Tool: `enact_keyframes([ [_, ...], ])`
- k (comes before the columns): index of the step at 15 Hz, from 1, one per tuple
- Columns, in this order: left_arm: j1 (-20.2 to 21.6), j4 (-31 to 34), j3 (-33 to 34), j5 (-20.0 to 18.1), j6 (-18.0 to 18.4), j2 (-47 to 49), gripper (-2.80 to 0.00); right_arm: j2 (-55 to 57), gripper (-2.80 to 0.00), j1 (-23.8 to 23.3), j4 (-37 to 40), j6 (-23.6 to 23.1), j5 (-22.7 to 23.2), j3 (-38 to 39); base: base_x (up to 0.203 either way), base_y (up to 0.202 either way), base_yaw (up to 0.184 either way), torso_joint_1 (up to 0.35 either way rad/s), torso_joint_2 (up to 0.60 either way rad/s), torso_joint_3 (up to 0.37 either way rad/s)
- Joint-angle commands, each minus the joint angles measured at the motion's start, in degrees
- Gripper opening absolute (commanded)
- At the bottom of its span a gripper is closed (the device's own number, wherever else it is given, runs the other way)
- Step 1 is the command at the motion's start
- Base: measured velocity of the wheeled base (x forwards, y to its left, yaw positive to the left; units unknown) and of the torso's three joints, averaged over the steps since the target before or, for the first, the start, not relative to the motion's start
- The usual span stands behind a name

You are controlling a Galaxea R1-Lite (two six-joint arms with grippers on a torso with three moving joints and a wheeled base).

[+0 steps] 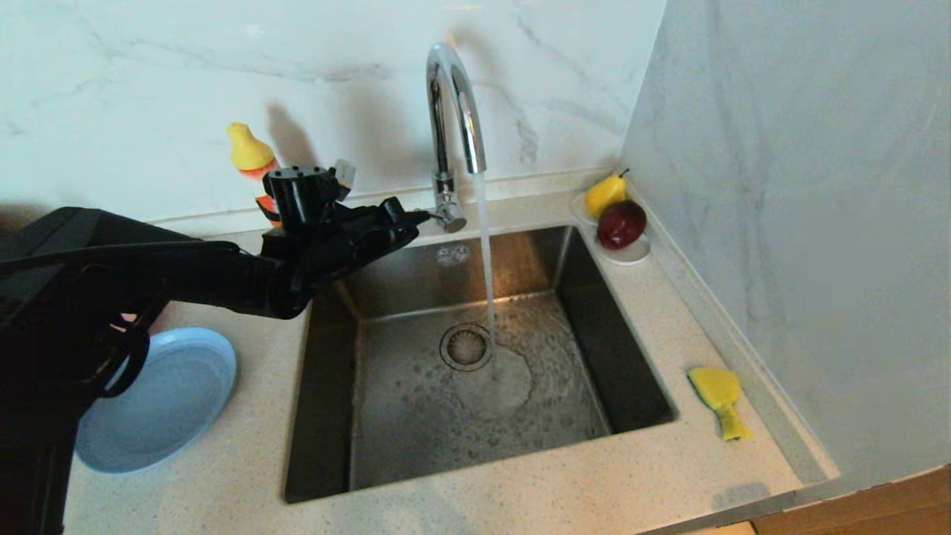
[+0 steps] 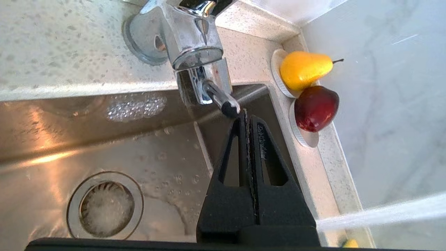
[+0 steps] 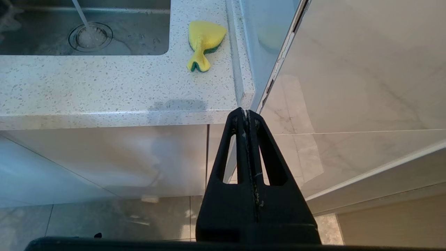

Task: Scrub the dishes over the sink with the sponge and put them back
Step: Turn off the faucet

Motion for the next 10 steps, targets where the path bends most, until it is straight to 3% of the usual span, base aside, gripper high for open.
enact_keyframes([
  [1, -0.22, 0.02, -2.94, 0.66, -0.16, 2.33, -2.80, -0.08, -2.80, 0.02, 0.02, -0.05, 0.02, -0.02, 0.000, 0.000, 0.000, 0.000, 0.00, 0.000],
  [5, -0.23, 1.68, -7.48, 1.05, -0.22, 4.38, -2.80, -0.08, -2.80, 0.02, 0.02, -0.05, 0.02, -0.01, 0.000, 0.000, 0.000, 0.000, 0.00, 0.000],
  [10, -0.14, 2.35, -12.57, 4.27, -1.04, 7.34, -2.80, -0.08, -2.80, 0.02, 0.02, -0.05, 0.02, -0.02, 0.000, 0.000, 0.000, 0.000, 0.00, 0.000],
])
